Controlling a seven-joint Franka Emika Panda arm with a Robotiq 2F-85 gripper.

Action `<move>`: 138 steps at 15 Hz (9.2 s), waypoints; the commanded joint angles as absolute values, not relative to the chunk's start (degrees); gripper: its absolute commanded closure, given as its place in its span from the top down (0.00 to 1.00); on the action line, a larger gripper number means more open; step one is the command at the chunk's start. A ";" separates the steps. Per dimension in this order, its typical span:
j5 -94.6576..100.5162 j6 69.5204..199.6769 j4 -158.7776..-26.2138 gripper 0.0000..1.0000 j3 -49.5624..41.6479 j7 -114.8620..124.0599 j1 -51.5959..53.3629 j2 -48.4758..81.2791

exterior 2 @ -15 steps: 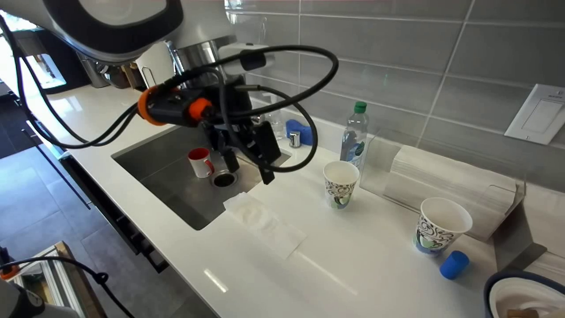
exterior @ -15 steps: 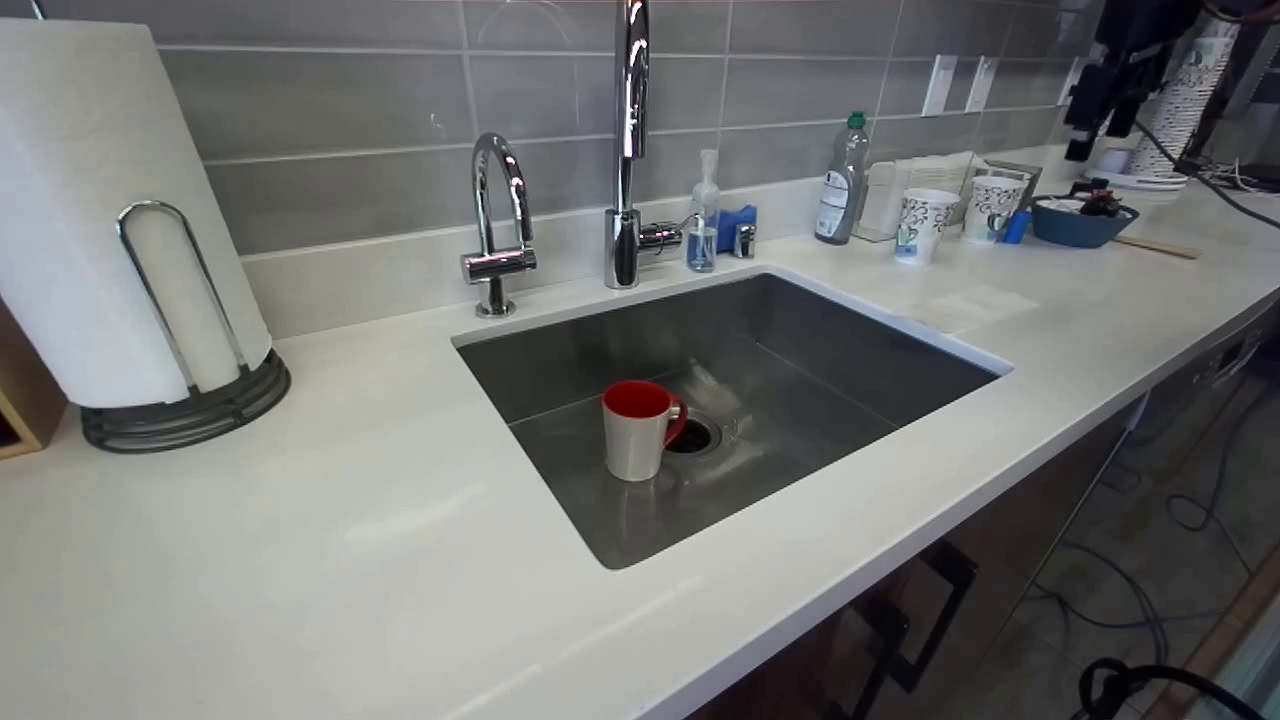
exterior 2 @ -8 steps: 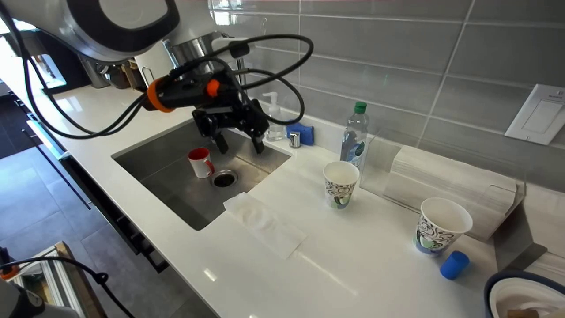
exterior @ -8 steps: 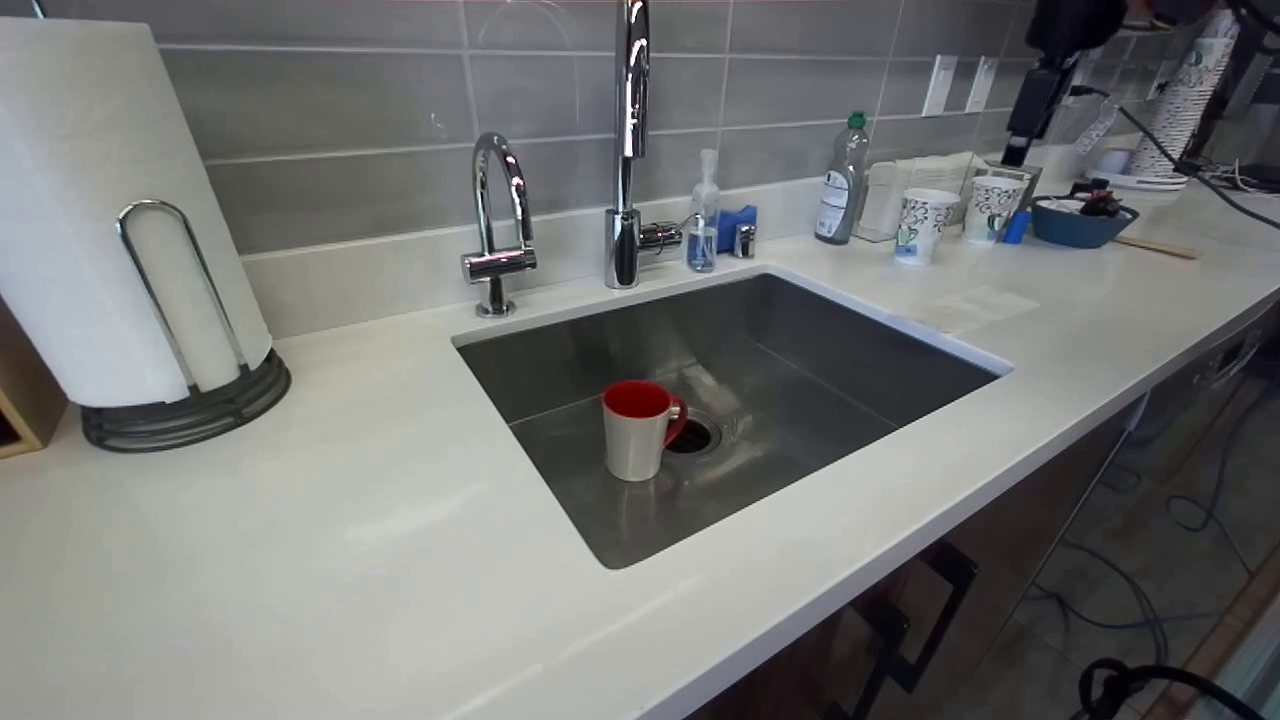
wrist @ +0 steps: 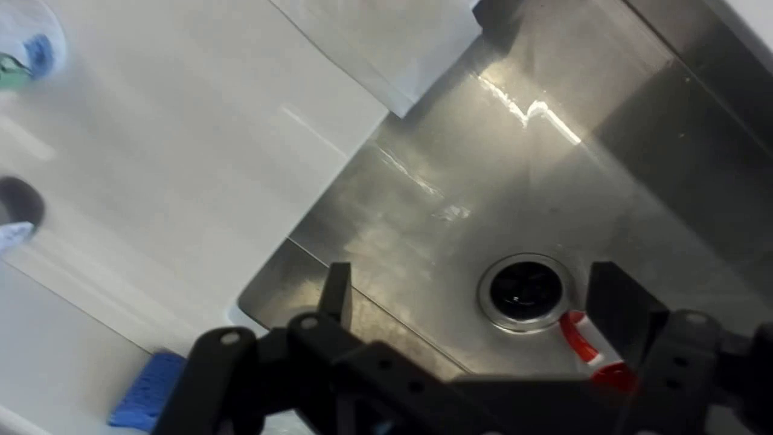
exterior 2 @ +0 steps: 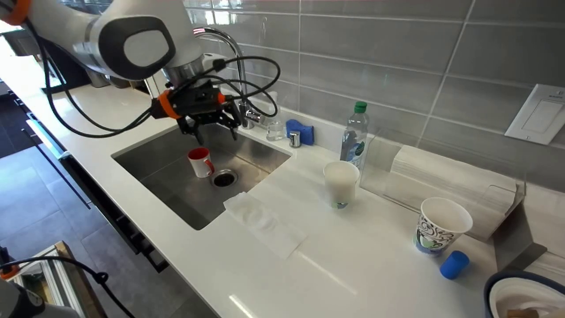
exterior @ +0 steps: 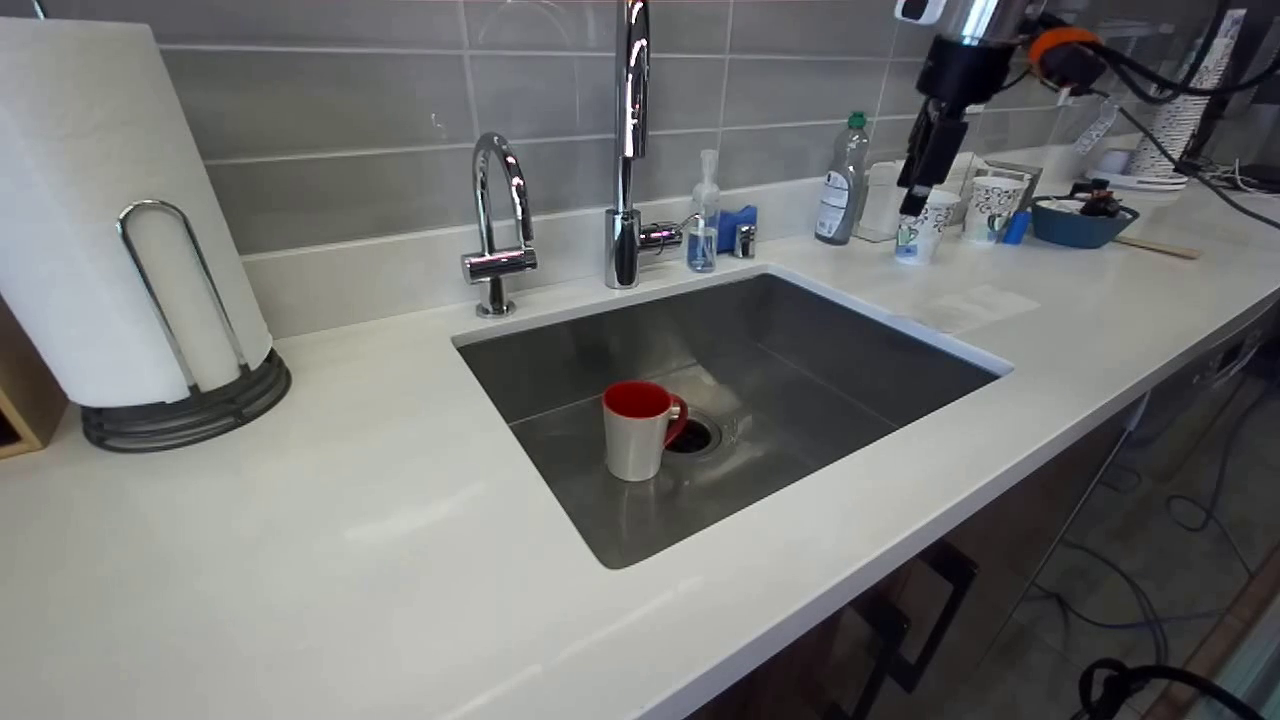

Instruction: Move the mug to the right side of the sink

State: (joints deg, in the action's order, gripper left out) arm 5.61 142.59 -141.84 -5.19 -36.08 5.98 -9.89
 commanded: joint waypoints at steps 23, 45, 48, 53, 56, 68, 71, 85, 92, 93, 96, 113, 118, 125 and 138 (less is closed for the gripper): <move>-30.26 144.87 -133.11 1.00 2.32 -85.01 9.88 7.98; -14.29 152.80 -110.37 1.00 17.68 -86.24 0.60 41.38; -11.97 152.49 -109.14 1.00 17.44 -85.26 1.04 43.07; -9.18 152.47 -108.16 1.00 17.23 -83.01 1.24 44.47; -7.59 152.53 -107.85 1.00 16.88 -82.17 1.65 44.86; -5.37 152.78 -106.28 0.50 18.18 -82.12 1.37 46.79; -5.13 152.16 -105.91 0.37 18.08 -81.79 1.40 47.04; -3.16 152.11 -101.93 0.13 18.24 -82.30 1.51 50.72; -3.43 152.61 -102.79 0.05 18.87 -82.33 0.66 49.82; -3.92 152.86 -103.37 0.05 19.45 -82.56 0.02 49.21; -5.05 153.68 -105.36 0.05 21.47 -83.64 -2.24 47.46; -5.89 154.62 -107.76 0.05 26.70 -84.18 -9.02 46.56; -5.00 151.16 -106.56 0.05 23.79 -81.99 -7.02 48.00; -4.65 150.19 -105.94 0.05 23.80 -82.85 -5.49 48.86; -2.81 149.79 -105.96 0.65 19.67 -77.80 0.25 47.10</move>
